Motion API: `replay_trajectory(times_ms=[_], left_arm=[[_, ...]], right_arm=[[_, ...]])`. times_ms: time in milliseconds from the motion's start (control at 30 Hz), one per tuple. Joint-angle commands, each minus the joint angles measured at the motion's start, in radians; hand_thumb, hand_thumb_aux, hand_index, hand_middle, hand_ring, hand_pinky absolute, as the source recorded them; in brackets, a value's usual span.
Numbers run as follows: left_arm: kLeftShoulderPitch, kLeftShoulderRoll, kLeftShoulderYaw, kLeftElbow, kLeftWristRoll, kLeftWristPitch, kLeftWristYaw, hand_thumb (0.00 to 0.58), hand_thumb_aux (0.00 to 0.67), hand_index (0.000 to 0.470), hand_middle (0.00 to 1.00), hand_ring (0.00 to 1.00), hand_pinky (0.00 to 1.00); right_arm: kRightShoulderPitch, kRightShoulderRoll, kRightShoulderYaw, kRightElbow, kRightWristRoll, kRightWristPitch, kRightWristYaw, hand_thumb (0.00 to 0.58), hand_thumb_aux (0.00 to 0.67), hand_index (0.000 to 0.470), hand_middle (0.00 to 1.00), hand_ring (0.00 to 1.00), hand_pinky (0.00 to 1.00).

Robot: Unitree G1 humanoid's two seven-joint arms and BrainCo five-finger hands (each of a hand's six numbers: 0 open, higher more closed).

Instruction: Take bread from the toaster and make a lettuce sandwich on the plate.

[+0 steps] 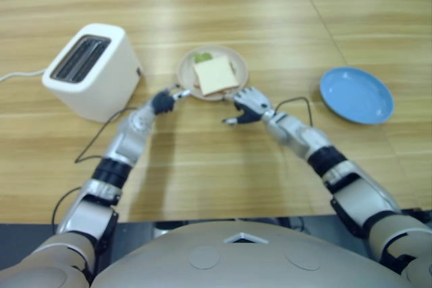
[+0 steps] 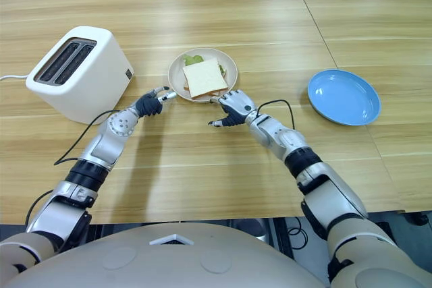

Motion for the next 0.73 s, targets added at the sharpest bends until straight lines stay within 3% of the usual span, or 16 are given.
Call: replay_trajectory(times_ms=[33,200,367,733], left_arm=[[0.027,-0.056,0.146,-0.133,-0.116,-0.102,0.095,0.0,0.0,0.0,0.0,0.0,0.0],[0.014,-0.214,0.278,-0.102,-0.311,-0.199,0.136,0.0,0.0,0.0,0.0,0.0,0.0],[-0.027,-0.344,0.35,0.005,-0.471,-0.294,0.123,0.0,0.0,0.0,0.0,0.0,0.0],[-0.074,-0.372,0.335,0.114,-0.416,-0.448,0.199,0.0,0.0,0.0,0.0,0.0,0.0]], right_arm=[[0.15,-0.065,-0.147,-0.258,0.157,-0.029,0.009,0.0,0.0,0.0,0.0,0.0,0.0],[0.268,0.04,-0.341,-0.387,0.637,-0.039,0.151,0.0,0.0,0.0,0.0,0.0,0.0],[0.291,0.228,-0.501,-0.366,1.116,0.078,0.363,0.0,0.0,0.0,0.0,0.0,0.0],[0.292,0.297,-0.654,-0.364,1.253,0.141,0.495,0.0,0.0,0.0,0.0,0.0,0.0]])
